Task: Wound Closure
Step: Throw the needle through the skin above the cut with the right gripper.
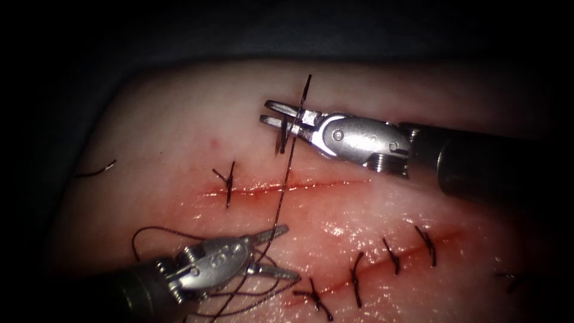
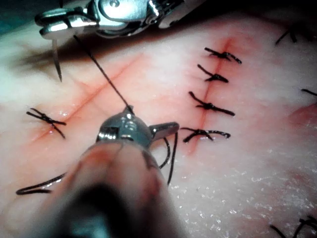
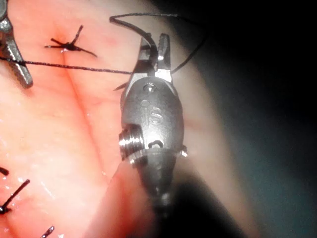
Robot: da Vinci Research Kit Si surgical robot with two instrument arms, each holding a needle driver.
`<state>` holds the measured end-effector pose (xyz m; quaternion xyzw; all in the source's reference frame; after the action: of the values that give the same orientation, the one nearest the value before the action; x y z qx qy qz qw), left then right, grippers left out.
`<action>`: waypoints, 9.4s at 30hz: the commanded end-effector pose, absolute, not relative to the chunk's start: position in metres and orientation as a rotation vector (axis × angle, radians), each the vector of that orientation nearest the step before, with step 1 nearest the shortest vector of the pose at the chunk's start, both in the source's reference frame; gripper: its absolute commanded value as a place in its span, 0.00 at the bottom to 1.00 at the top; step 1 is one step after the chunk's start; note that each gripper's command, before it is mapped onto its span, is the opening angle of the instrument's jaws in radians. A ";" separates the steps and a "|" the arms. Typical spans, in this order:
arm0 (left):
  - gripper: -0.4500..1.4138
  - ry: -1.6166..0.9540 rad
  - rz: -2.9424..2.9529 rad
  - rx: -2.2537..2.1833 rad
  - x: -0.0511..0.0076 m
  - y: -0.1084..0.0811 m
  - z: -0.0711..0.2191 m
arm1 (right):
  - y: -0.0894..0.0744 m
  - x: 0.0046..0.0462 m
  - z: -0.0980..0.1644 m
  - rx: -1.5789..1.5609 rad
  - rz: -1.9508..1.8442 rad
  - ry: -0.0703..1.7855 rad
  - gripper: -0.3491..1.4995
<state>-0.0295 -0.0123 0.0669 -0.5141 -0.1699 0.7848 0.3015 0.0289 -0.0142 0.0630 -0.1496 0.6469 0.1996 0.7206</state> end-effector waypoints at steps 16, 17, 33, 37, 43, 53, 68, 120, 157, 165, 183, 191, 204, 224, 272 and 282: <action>0.17 -0.433 2.116 -1.403 -0.0295 -0.011 0.067 | -0.014 0.0302 0.063 -0.337 0.413 1.430 0.00; 0.17 -0.431 2.123 -1.405 -0.0295 -0.011 0.068 | -0.014 0.0303 0.063 -0.337 0.413 1.431 0.00; 0.44 -0.373 2.190 -1.457 -0.0294 -0.012 0.067 | -0.015 0.0307 0.064 -0.338 0.400 1.423 0.00; 0.49 -0.375 2.189 -1.457 -0.0294 -0.011 0.067 | -0.015 0.0308 0.064 -0.343 0.390 1.422 0.00; 0.54 -0.330 2.202 -1.415 -0.0292 -0.011 0.067 | -0.017 0.0313 0.065 -0.344 0.370 1.424 0.00; 0.55 -0.392 2.241 -1.345 -0.0290 -0.013 0.068 | -0.021 0.0317 0.067 -0.398 0.283 1.435 0.00; 0.54 -0.448 2.304 -1.241 -0.0284 -0.015 0.070 | -0.026 0.0312 0.069 -0.514 0.088 1.410 0.00; 0.53 -0.430 2.328 -1.192 -0.0268 -0.015 0.069 | -0.031 0.0276 0.079 -0.367 0.013 1.077 0.00; 0.56 -0.429 2.342 -1.168 -0.0264 -0.015 0.069 | -0.035 0.0268 0.085 -0.171 0.009 0.919 0.00; 0.57 -0.427 2.344 -1.166 -0.0260 -0.015 0.069 | -0.035 0.0265 0.085 -0.129 0.047 0.914 0.00; 0.57 -0.372 2.336 -1.078 -0.0249 -0.013 0.069 | -0.030 0.0264 0.079 -0.109 0.349 1.132 0.02; 0.56 -0.340 2.323 -1.053 -0.0248 -0.012 0.069 | -0.027 0.0260 0.078 -0.121 0.358 1.128 0.00; 0.54 -0.357 2.336 -1.093 -0.0262 -0.012 0.069 | -0.026 0.0261 0.077 -0.179 0.331 1.184 0.24; 0.54 -0.359 2.338 -1.111 -0.0266 -0.013 0.070 | -0.024 0.0285 0.070 -0.487 0.028 1.238 0.85; 0.69 -0.534 2.281 -1.406 -0.0224 -0.013 0.060 | -0.023 0.0305 0.068 -0.514 -0.099 1.167 0.00; 0.65 -0.485 2.270 -1.458 -0.0187 -0.009 0.056 | -0.023 0.0299 0.068 -0.505 -0.104 1.154 0.00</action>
<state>-0.0179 -0.0096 0.0561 -0.5212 -0.1726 0.8116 0.1996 0.0289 -0.0233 0.0679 -0.2354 0.5384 -0.0479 0.8077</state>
